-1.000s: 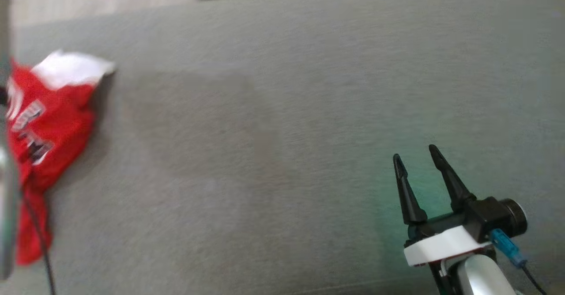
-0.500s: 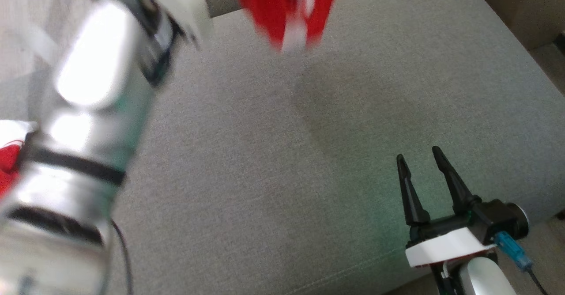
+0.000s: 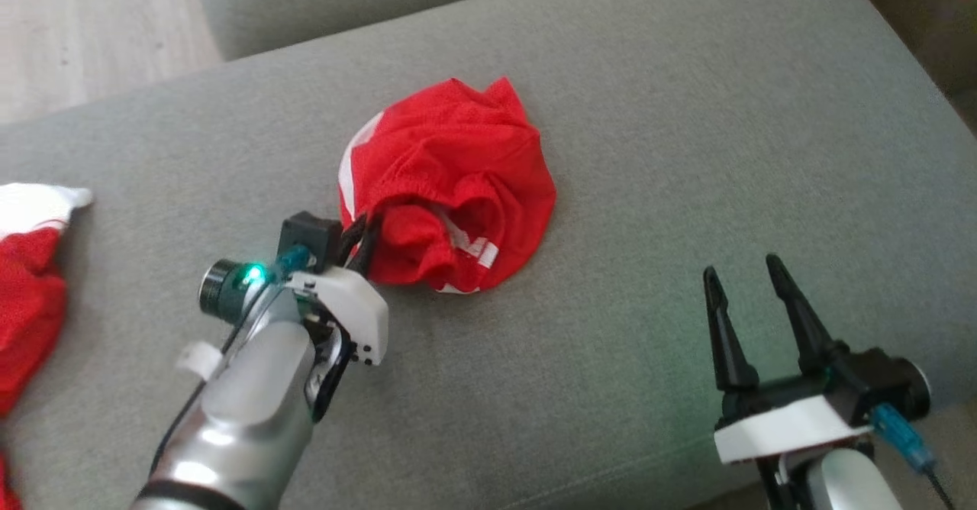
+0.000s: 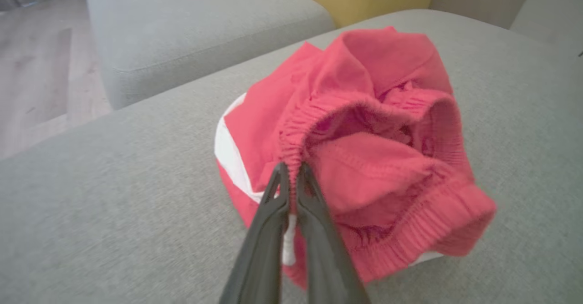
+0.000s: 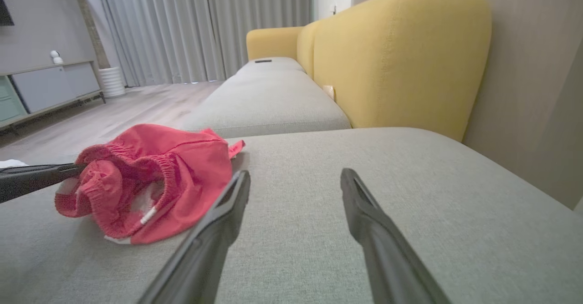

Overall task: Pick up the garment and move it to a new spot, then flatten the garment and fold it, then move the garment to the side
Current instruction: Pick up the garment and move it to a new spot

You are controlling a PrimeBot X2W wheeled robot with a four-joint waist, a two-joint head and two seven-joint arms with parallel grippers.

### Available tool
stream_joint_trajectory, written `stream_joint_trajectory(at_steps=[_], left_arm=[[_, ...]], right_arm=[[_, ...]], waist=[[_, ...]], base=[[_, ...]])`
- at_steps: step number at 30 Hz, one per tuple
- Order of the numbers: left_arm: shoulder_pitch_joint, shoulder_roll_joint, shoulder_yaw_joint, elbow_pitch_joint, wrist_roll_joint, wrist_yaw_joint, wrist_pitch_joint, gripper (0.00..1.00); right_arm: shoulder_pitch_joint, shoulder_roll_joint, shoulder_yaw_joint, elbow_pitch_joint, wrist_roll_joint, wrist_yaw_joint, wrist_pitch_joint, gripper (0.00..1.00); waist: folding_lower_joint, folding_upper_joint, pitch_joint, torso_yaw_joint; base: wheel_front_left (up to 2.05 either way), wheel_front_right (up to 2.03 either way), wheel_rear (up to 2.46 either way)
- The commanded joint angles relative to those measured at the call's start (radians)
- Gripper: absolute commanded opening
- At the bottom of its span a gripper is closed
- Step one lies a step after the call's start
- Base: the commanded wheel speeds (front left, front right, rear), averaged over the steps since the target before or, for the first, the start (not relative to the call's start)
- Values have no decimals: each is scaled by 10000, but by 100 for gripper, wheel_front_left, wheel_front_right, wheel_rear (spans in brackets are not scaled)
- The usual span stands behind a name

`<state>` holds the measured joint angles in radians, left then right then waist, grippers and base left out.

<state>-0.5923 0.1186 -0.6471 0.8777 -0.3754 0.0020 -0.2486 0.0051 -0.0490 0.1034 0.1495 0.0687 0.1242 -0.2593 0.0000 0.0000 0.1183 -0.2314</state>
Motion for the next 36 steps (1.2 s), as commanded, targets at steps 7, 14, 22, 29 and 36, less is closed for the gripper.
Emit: stream_joint_trajectory(at_steps=[7,14,22,29,36], left_arm=[[1798,501,1560,-2362,386,1115,-129,100],[4073,429,2921,-5347,1045,1737,-130,100],[6564,52,4454,-8301,2278,1749,-131,100],[8209,-315,5072,-9693,3040,1771,-131,100],[8969,-441,4944,-9654,3428,1454,-131,100]], right_arm=[[387,-13,218,-224,-38,65,-24,100],[517,-13,230,-167,-48,65,-24,100],[794,-13,190,-31,-122,65,-24,100],[1312,-13,215,216,-46,65,-24,100],[1473,-13,367,357,87,65,-24,100]], waist=[[0,0,-846,611],[0,0,-1299,1142],[0,0,-1902,1899],[0,0,-2587,2311],[0,0,-2823,2466]], base=[[0,0,0],[0,0,0],[0,0,0],[0,0,0],[0,0,0]])
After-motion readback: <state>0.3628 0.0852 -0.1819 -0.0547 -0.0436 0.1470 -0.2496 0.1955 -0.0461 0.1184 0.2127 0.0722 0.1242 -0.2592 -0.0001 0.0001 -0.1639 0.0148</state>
